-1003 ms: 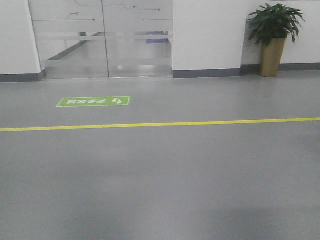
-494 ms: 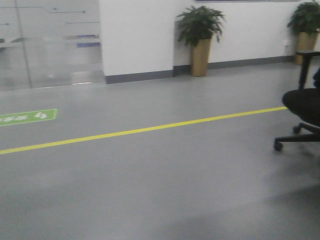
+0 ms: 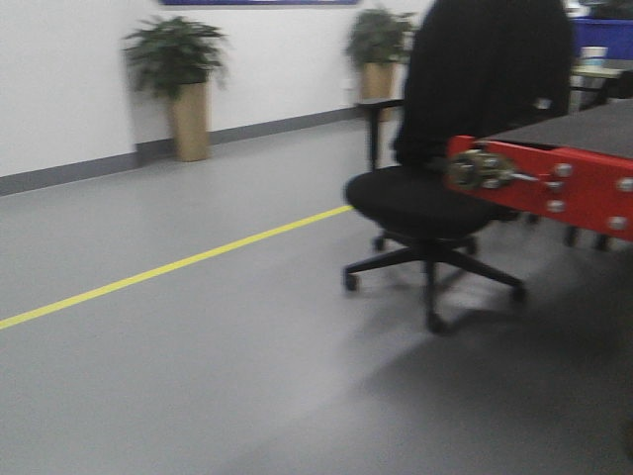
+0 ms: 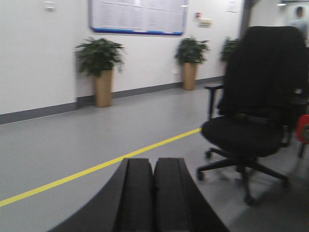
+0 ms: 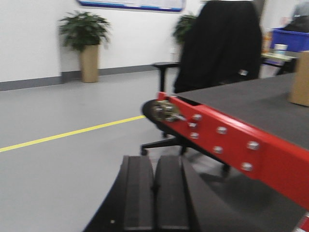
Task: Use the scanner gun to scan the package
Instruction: 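Turn the base toward the red table and approach it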
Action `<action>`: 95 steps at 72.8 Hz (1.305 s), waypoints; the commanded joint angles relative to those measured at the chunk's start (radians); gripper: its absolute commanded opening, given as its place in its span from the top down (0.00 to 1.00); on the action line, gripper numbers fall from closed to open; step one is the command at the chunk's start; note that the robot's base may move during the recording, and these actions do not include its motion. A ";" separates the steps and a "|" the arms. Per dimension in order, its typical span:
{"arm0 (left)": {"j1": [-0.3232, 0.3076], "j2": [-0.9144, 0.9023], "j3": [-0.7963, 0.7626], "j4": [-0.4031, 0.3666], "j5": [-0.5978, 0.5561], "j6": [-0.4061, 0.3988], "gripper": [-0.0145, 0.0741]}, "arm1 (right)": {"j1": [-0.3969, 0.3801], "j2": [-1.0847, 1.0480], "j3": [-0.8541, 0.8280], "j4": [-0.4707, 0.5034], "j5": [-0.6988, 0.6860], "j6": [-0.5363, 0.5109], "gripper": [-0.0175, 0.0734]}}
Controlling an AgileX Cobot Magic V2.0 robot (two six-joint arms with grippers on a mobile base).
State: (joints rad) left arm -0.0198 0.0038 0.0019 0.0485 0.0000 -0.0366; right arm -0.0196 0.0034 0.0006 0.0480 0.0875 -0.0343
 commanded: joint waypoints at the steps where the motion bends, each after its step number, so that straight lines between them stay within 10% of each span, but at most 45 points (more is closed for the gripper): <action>1: -0.003 -0.004 -0.002 0.001 -0.019 -0.002 0.96 | -0.006 -0.003 -0.001 -0.004 -0.018 -0.002 0.99; 95: -0.003 -0.004 -0.002 0.001 -0.019 -0.002 0.96 | -0.006 -0.003 -0.001 -0.004 -0.018 -0.002 0.99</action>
State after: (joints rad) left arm -0.0198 0.0038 0.0019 0.0485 0.0000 -0.0366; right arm -0.0196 0.0034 0.0006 0.0480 0.0875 -0.0343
